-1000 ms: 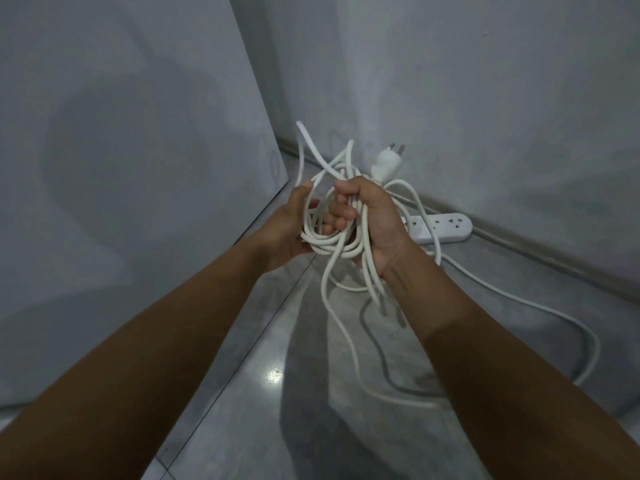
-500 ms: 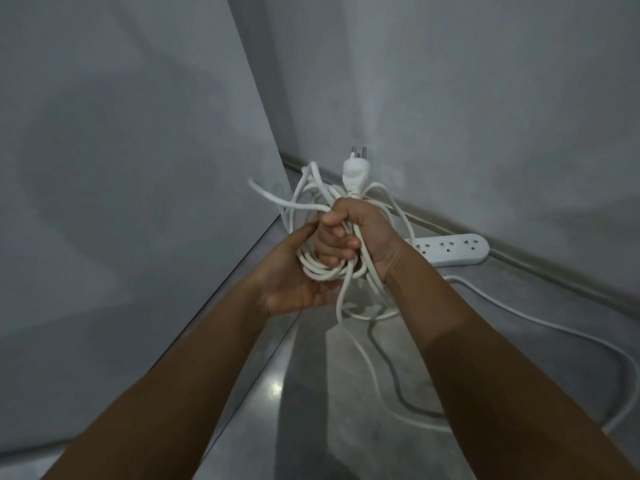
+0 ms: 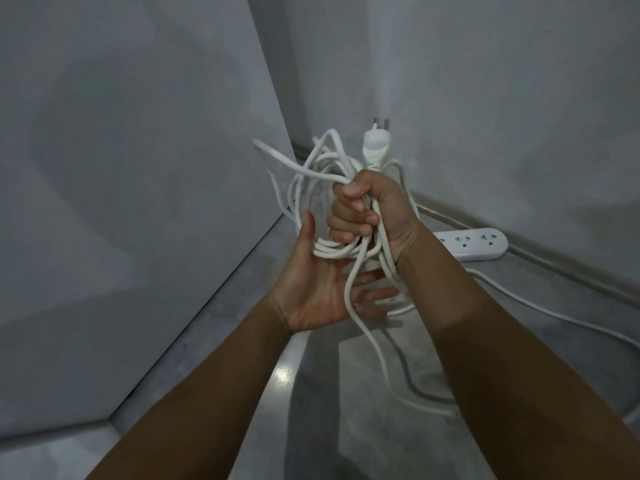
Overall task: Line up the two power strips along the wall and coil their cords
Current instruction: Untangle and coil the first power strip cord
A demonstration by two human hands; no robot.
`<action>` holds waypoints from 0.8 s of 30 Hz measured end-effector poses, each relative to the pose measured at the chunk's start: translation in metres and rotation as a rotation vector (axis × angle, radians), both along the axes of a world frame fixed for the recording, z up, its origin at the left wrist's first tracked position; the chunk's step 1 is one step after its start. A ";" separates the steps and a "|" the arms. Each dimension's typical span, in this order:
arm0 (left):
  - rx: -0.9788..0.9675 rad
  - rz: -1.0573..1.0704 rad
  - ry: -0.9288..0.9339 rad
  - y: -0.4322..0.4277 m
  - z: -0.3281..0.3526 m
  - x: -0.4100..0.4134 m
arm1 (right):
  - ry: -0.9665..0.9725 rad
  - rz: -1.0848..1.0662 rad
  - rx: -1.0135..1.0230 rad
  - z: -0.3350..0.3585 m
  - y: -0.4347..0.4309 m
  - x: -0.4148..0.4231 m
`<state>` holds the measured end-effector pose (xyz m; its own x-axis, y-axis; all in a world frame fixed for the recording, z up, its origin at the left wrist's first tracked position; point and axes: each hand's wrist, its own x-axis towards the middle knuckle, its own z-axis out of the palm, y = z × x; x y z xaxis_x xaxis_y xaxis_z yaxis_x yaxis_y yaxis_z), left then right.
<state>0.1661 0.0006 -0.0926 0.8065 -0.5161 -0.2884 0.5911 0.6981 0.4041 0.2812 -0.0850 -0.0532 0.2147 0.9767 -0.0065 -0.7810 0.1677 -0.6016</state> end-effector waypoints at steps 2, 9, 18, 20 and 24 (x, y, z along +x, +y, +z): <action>0.016 -0.044 -0.003 -0.001 -0.001 0.002 | 0.015 -0.010 0.002 -0.004 -0.004 0.000; 0.012 -0.005 0.011 -0.010 -0.006 0.002 | 0.036 -0.001 0.019 -0.004 -0.007 -0.001; 0.294 0.295 0.087 -0.022 -0.010 0.002 | 0.071 0.007 0.078 -0.004 -0.005 0.000; 0.336 0.326 0.102 -0.023 -0.008 0.005 | 0.114 -0.005 0.091 -0.006 -0.006 0.000; 0.244 0.320 0.087 -0.027 -0.007 0.006 | 0.124 -0.035 0.088 -0.008 -0.007 -0.001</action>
<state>0.1725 -0.0260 -0.1000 0.8823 -0.1512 -0.4457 0.3992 0.7422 0.5383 0.2802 -0.0924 -0.0612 0.2512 0.9666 0.0498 -0.8413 0.2435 -0.4825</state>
